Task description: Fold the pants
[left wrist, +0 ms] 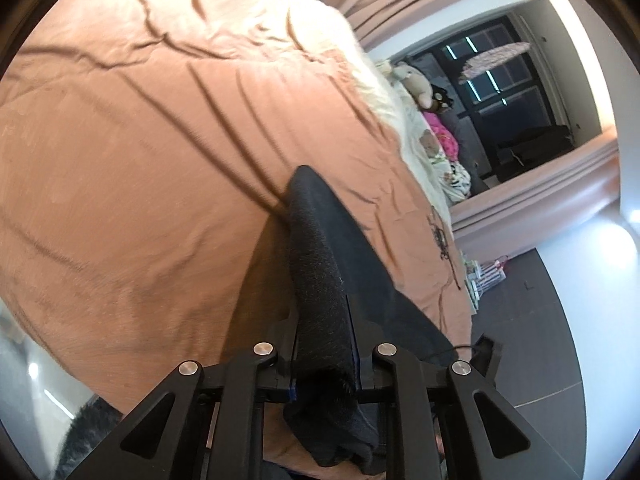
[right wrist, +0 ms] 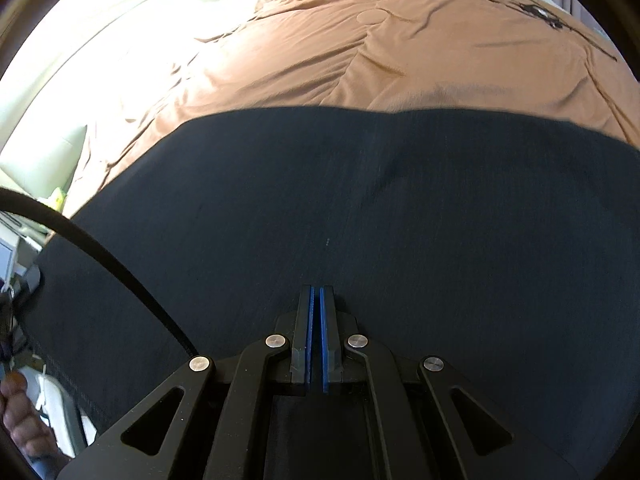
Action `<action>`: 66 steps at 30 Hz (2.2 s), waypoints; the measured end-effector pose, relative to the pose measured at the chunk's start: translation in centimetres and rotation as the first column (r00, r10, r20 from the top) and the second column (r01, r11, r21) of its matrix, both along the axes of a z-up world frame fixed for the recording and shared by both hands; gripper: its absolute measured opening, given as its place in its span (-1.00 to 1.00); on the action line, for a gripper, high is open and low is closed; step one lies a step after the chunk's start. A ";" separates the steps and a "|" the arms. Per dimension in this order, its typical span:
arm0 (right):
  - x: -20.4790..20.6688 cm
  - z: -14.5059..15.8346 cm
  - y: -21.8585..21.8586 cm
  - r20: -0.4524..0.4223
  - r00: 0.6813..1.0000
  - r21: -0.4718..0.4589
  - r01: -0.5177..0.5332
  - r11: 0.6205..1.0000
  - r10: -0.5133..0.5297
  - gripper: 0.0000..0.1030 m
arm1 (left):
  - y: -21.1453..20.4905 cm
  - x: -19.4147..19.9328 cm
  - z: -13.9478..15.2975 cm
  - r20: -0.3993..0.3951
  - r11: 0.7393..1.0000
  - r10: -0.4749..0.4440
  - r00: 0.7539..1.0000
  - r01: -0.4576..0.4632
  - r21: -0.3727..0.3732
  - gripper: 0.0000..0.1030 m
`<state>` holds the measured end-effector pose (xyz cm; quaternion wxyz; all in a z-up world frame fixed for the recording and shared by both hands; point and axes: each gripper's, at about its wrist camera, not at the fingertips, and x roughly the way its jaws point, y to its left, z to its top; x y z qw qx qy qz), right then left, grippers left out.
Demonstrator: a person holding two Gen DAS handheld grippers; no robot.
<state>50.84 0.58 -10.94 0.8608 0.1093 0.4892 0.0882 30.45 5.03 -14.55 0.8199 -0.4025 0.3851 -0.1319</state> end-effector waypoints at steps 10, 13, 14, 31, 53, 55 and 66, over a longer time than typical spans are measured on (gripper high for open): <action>-4.6 -0.1 -0.5 -0.040 0.991 0.120 -0.123 0.985 0.129 -1.00 | -2.6 0.4 3.8 0.095 0.997 -0.074 0.993 0.072 0.034 -0.63; -5.9 0.2 -1.2 -0.025 0.989 0.119 -0.144 0.982 0.148 -1.00 | -3.6 0.6 4.9 0.117 0.995 -0.098 0.988 0.094 0.041 -0.63; -6.2 0.4 -1.4 -0.016 0.989 0.114 -0.147 0.983 0.150 -1.00 | -3.9 0.6 5.3 0.126 0.994 -0.109 0.986 0.105 0.041 -0.63; -14.2 7.0 -13.5 0.215 0.972 0.212 0.052 0.976 -0.099 0.44 | -12.7 2.2 10.9 0.230 0.940 -0.339 0.912 0.315 0.134 -0.63; -24.4 5.3 -23.3 0.241 0.886 0.338 0.306 0.890 -0.396 0.44 | -29.4 0.9 9.0 0.151 0.772 -0.635 0.758 0.610 0.179 -0.69; -25.4 5.0 -24.1 0.233 0.880 0.344 0.324 0.881 -0.415 0.44 | -31.1 0.8 8.1 0.127 0.749 -0.661 0.740 0.639 0.176 -0.69; -28.9 4.9 -26.5 0.207 0.862 0.374 0.368 0.851 -0.463 0.44 | -35.4 -1.5 6.2 0.055 0.685 -0.723 0.689 0.703 0.190 -0.71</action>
